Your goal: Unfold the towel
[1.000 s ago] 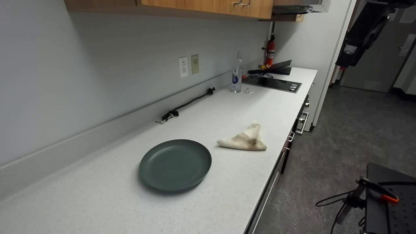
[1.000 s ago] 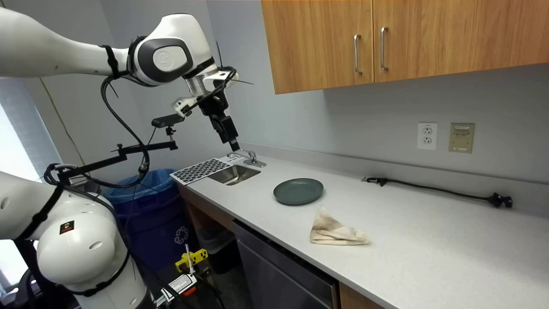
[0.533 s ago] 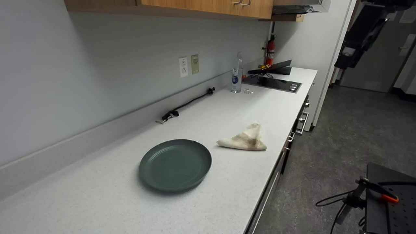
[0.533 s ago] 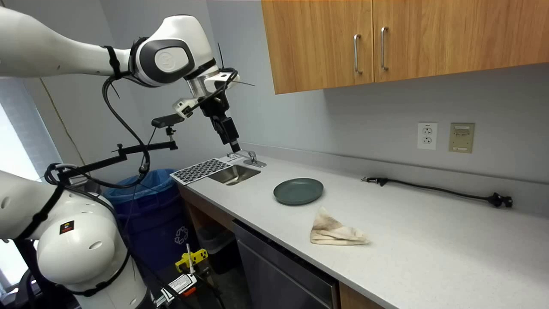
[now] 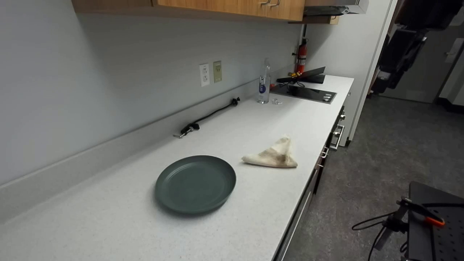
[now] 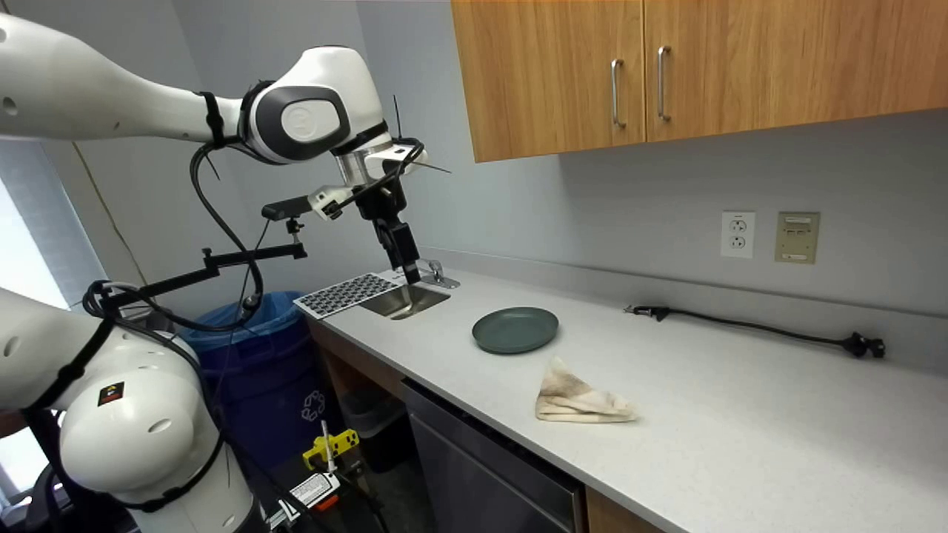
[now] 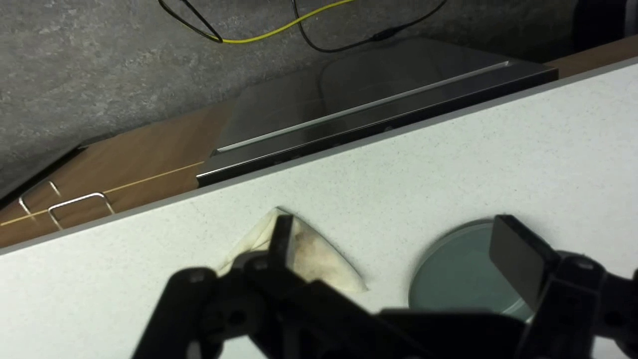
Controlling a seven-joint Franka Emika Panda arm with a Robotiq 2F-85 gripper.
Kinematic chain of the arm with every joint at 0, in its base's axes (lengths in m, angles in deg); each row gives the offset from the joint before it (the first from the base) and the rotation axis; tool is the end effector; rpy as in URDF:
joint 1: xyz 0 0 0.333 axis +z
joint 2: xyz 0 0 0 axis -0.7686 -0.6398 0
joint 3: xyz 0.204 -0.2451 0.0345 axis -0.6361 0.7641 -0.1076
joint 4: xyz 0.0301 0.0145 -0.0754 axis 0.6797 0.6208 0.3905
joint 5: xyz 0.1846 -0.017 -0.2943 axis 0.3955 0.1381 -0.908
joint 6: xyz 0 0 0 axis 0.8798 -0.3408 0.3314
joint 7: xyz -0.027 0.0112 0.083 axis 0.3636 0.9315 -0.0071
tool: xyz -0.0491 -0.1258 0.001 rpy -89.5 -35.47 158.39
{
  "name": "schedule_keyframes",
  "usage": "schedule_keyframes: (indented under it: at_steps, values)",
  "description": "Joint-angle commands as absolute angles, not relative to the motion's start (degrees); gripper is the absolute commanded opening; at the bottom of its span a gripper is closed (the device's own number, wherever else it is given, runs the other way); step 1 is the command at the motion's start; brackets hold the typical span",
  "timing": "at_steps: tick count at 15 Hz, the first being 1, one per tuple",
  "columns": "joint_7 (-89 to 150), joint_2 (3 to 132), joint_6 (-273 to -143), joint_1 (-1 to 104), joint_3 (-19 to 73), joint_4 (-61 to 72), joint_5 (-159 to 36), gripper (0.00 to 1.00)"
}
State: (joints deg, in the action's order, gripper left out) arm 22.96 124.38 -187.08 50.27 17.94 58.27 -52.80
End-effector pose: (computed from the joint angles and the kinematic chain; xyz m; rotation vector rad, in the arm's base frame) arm 0.3069 0.0409 0.5011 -3.0603 0.2678 -0.2104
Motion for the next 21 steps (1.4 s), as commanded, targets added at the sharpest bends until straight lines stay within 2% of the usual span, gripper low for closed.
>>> schedule_keyframes:
  at_steps: [1, 8, 14, 21]
  values:
    - [22.1, 122.6, -189.4, 48.7, 17.8, 60.3, -54.6, 1.0]
    - [22.7, 113.2, -193.5, 46.8, 19.0, 62.4, -58.2, 1.0]
    - [24.6, 102.7, -193.4, 46.8, 21.5, 59.2, -58.9, 1.0]
    - [23.4, 104.3, -193.6, 47.3, 21.5, 61.3, -58.5, 1.0]
